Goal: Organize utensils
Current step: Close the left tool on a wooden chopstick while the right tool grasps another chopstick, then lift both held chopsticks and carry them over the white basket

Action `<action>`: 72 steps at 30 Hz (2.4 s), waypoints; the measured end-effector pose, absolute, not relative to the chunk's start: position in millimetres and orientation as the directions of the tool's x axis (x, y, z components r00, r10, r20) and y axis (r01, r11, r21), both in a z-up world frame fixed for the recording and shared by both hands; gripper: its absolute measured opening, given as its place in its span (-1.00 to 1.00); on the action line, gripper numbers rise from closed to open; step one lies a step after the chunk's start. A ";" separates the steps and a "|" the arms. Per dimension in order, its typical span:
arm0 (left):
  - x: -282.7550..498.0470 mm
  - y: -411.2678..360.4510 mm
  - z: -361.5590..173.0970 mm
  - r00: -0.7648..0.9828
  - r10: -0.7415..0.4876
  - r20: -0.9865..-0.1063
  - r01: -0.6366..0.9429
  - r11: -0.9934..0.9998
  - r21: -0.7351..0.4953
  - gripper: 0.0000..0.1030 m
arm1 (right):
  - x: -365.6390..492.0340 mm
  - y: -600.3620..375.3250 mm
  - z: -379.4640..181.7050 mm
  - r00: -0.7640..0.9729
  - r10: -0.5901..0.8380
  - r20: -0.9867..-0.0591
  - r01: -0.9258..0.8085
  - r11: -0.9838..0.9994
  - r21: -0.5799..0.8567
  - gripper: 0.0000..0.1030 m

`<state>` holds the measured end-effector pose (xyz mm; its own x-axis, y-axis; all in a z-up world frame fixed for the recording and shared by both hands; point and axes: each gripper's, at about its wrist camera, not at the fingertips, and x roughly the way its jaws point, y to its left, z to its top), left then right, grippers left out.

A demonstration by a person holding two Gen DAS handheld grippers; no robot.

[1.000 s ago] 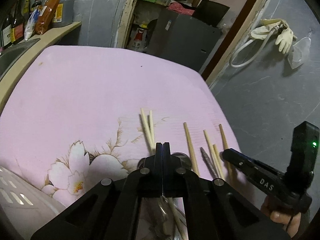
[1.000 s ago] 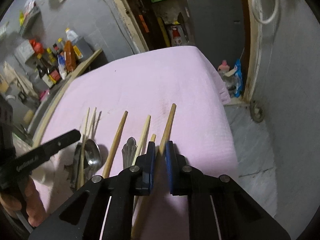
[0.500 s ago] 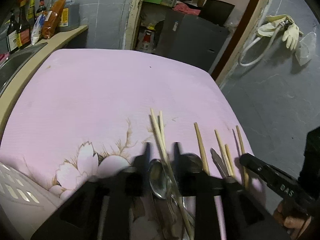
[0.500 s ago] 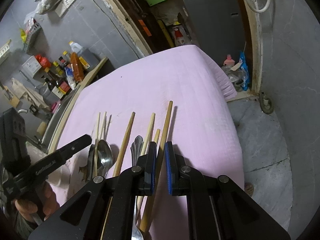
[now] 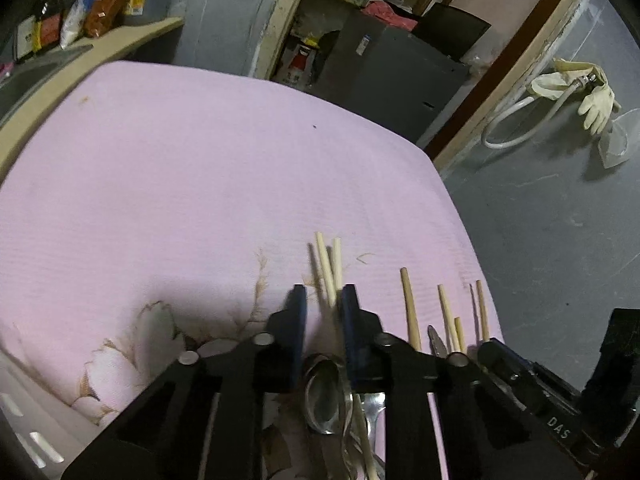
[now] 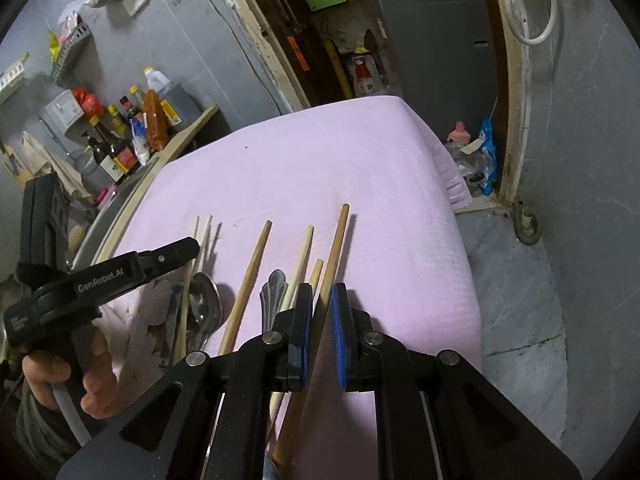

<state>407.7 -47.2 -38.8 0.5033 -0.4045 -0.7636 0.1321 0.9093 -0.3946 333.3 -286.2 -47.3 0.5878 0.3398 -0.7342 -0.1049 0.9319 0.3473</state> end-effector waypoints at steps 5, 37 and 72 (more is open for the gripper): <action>406.2 -43.0 -32.7 0.507 -0.436 -0.744 0.146 0.894 -0.424 -0.92 | 334.2 -286.4 -48.2 0.575 0.330 -0.748 -0.100 0.936 0.336 -0.83; 273.4 -55.6 61.8 0.810 -0.423 -0.405 0.343 0.903 -0.257 -0.96 | 216.7 -240.3 28.8 0.897 0.300 -0.325 -0.267 0.953 0.143 -0.93; 267.5 179.8 122.2 0.995 -0.017 -0.096 -0.001 0.983 -0.183 -0.96 | 239.0 -62.2 123.1 0.815 0.547 0.191 -0.566 0.822 0.062 -0.93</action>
